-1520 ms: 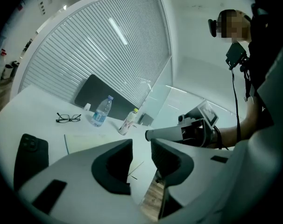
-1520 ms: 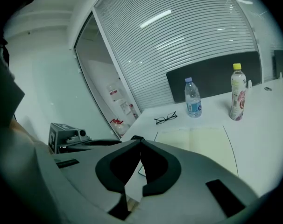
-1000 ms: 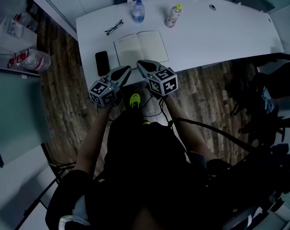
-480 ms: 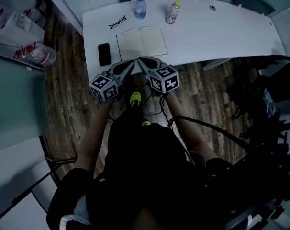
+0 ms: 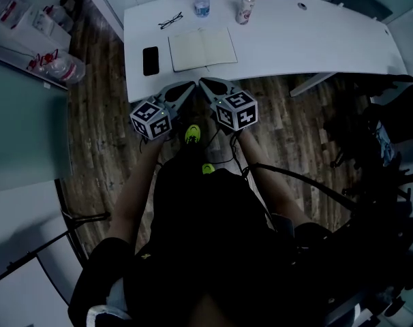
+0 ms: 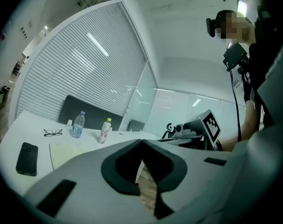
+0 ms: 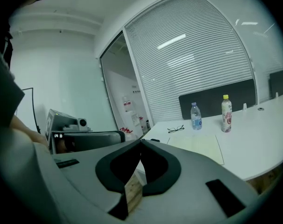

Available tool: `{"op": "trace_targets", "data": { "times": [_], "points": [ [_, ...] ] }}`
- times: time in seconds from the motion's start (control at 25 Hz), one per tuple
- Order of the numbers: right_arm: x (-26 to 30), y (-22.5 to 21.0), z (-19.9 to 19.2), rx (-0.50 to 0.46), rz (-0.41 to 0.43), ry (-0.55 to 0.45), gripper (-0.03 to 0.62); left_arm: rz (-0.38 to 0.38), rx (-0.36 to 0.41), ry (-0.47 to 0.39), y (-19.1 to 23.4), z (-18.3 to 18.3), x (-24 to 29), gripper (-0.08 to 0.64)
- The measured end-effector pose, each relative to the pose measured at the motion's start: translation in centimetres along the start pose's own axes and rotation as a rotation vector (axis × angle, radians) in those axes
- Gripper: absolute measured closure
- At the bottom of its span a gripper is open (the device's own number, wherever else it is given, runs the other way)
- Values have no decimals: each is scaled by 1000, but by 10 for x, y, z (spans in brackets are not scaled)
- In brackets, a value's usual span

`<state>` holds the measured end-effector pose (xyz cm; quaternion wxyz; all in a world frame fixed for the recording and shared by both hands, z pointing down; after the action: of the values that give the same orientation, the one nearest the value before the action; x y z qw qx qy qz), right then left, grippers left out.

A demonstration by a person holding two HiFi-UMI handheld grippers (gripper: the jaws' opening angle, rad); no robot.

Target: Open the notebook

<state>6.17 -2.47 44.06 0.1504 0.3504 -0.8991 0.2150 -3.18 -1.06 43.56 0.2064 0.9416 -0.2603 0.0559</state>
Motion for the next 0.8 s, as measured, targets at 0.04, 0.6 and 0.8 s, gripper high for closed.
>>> {"op": "trace_targets", "data": {
  "times": [0.04, 0.6, 0.8],
  "points": [
    [-3, 3, -2, 2, 0, 0, 563, -1, 2, -1, -5, 0, -2, 541],
    [-27, 53, -22, 39, 7, 17, 563, -17, -75, -30, -36, -20, -50, 541],
    [-38, 80, -27, 33, -14, 9, 565, -47, -60, -32, -57, -25, -70, 541]
  ]
}}
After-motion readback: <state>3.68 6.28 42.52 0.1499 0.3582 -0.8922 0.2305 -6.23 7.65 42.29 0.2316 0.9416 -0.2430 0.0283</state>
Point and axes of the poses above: the fingertips, and each gripper's own axes: x forward along the fingers, y to its left, z out of its top, the point moved 5 cm from there along -x, backward along the fingers, and after that the axes turned 10 degrees about y, right-handed, at the moved point
